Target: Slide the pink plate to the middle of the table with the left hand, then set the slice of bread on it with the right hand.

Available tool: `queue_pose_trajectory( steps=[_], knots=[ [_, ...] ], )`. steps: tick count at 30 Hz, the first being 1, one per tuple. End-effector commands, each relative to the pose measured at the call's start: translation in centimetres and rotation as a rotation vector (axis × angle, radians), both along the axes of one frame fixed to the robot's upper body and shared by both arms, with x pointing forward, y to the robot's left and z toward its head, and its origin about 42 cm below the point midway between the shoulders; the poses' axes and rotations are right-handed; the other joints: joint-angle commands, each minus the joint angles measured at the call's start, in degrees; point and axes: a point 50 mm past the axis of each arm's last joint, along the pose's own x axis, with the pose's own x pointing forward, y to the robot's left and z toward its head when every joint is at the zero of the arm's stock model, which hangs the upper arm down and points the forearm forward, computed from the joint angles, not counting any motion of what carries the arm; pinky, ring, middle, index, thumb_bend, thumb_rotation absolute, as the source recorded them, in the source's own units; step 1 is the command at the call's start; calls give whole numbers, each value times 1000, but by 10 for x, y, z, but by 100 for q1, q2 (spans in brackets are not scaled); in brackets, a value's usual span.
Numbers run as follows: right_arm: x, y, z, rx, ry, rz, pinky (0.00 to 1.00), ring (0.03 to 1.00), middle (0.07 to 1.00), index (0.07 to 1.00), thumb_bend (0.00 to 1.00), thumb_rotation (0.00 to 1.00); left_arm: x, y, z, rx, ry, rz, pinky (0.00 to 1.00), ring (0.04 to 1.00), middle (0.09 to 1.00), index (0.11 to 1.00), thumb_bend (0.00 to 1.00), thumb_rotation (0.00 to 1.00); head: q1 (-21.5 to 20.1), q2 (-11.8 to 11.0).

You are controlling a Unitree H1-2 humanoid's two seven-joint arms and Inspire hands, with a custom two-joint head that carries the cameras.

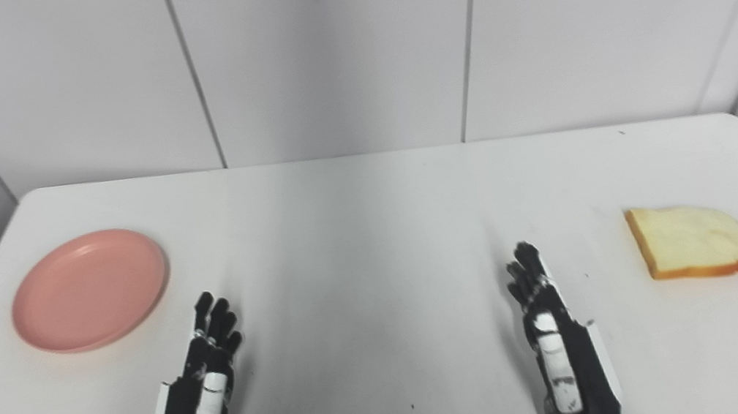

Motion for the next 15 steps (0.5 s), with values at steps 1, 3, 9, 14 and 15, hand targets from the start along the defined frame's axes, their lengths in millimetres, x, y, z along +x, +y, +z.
queue_pose_trajectory(
  steps=[1, 3, 9, 14, 15],
  knots=[
    [-23, -25, -39, -34, 146, -33, 1000, 989, 992, 961, 793, 970, -12, -16, -10, -47, 39, 19, 1000, 1000, 1000, 1000, 693, 775, 0, 6],
    [-23, -26, -40, -30, 147, -33, 1000, 993, 997, 968, 796, 973, -11, -18, -11, -56, 39, 23, 1000, 1000, 1000, 1000, 696, 770, 40, -28],
    [-21, -29, -44, -27, 147, -34, 1000, 995, 1000, 973, 800, 976, -9, -22, -14, -61, 39, 27, 1000, 1000, 1000, 1000, 695, 763, 181, -166],
    [-20, -30, -45, -23, 140, -31, 1000, 989, 1000, 974, 799, 973, -8, -23, -16, -58, 38, 27, 1000, 1000, 1000, 1000, 703, 759, 216, -207],
    [-20, -30, -45, -23, 141, -32, 1000, 990, 1000, 975, 800, 974, -7, -23, -17, -54, 38, 27, 1000, 1000, 1000, 1000, 706, 759, 205, -226]
  ],
)
